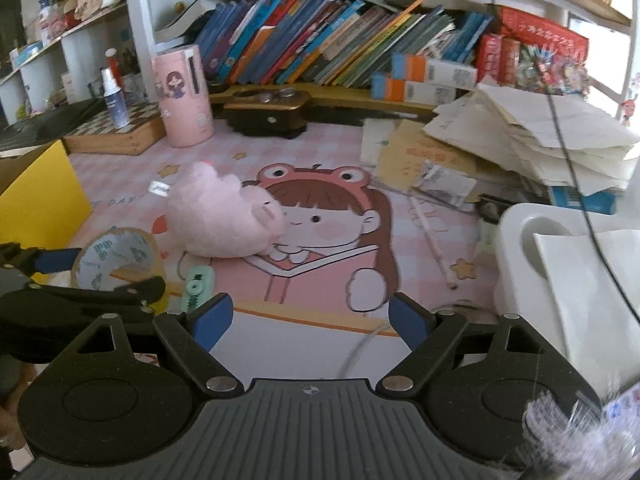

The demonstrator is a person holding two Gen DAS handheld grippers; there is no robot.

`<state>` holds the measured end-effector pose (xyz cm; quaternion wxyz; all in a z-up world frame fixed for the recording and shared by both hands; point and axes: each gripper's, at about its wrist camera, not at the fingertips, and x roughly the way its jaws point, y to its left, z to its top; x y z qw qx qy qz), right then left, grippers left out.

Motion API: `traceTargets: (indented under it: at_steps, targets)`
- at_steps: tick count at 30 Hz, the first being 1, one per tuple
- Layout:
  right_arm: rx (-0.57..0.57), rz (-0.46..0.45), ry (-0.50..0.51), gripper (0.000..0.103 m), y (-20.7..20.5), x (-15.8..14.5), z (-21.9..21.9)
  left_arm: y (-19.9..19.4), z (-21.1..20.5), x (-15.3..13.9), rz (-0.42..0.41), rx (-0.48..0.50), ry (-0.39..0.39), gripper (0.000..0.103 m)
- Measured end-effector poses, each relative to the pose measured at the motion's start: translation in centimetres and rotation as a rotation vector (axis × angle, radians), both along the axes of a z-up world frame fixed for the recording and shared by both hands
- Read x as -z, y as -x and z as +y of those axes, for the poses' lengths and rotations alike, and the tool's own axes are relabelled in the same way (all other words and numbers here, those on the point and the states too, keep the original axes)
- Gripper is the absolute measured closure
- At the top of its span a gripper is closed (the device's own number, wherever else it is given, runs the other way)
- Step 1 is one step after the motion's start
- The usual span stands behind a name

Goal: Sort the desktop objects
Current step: 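Lower the left tool onto the yellow tape roll and close its fingers, then lower the right tool onto the mint-green stapler and close its fingers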

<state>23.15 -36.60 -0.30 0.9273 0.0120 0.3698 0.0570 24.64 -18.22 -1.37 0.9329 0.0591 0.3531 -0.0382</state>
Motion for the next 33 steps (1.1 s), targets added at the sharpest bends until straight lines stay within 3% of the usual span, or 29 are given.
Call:
traceTargets:
  at_steps: [10,17,21,25,28,33]
  targets:
    - [-0.155,0.053,-0.032,0.019,-2.0,1.6,3.7,3.5,3.7,-4.5,-0.156,-0.097,0.039,0.015]
    - [-0.277,0.064,-0.011,0.047,-3.6,3.4,7.1,5.6,5.2,-5.5,-0.193,-0.153,0.028,0.015]
    - [-0.294,0.083,-0.004,0.055,-4.7,4.7,8.3,6.5,5.7,-5.8,-0.208,-0.17,0.026,0.015]
    - [-0.326,0.034,0.057,0.063,-4.5,5.1,9.1,7.0,5.9,-5.7,-0.2,-0.18,0.025,0.015]
    - [-0.344,0.018,0.065,0.08,-4.2,5.1,9.2,7.3,5.9,-5.7,-0.2,-0.183,0.028,0.015]
    - [-0.326,0.031,0.058,0.08,-4.3,4.9,9.1,7.6,5.8,-5.7,-0.203,-0.178,0.032,0.015]
